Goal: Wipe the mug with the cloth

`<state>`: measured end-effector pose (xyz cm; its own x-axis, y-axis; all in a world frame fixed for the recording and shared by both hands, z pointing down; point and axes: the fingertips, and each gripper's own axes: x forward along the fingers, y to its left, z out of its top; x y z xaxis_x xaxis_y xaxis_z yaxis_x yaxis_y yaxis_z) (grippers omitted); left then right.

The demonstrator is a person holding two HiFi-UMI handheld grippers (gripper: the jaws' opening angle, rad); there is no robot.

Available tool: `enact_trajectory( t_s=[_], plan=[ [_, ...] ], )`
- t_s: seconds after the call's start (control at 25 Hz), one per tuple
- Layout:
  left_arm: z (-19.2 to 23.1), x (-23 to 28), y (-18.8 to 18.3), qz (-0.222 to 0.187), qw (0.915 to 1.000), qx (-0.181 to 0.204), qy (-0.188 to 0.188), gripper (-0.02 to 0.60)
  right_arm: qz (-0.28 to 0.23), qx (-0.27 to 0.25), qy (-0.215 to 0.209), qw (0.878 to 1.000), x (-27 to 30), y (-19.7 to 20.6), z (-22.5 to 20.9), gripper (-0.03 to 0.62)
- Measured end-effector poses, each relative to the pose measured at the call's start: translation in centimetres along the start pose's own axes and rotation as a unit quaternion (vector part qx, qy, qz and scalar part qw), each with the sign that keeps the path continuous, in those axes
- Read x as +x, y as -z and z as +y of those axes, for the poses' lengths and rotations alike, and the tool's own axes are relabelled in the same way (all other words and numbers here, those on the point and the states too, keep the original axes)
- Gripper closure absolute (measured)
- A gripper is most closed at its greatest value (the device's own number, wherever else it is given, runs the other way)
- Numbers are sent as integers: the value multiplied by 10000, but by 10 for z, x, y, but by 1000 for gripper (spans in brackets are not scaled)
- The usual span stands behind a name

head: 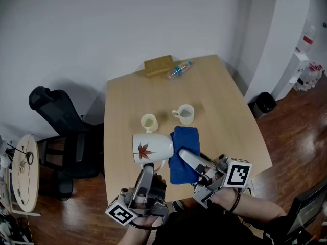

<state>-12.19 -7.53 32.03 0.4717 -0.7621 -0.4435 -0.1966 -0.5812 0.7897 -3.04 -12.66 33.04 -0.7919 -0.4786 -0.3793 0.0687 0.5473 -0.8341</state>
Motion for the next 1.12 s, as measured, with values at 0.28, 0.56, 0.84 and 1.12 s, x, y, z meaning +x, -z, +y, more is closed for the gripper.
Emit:
enact_trajectory(
  t_s=[0.28,0.56,0.84,1.12],
  plan=[
    [6,-5,21,236,9995,-189,-102,518,-464,241,-173,9985,-3,-33,-1,482],
    [12,-9,17,414,9982,243,-368,518,-406,72,678,9968,-16,-38,-49,482],
    [83,-39,9,1292,9174,3073,-2173,518,730,-2610,2682,9244,-54,-58,-99,482],
    [177,-93,70,2754,8461,3773,-2569,518,4020,-4041,3505,7431,-126,27,-220,480]
  ],
)
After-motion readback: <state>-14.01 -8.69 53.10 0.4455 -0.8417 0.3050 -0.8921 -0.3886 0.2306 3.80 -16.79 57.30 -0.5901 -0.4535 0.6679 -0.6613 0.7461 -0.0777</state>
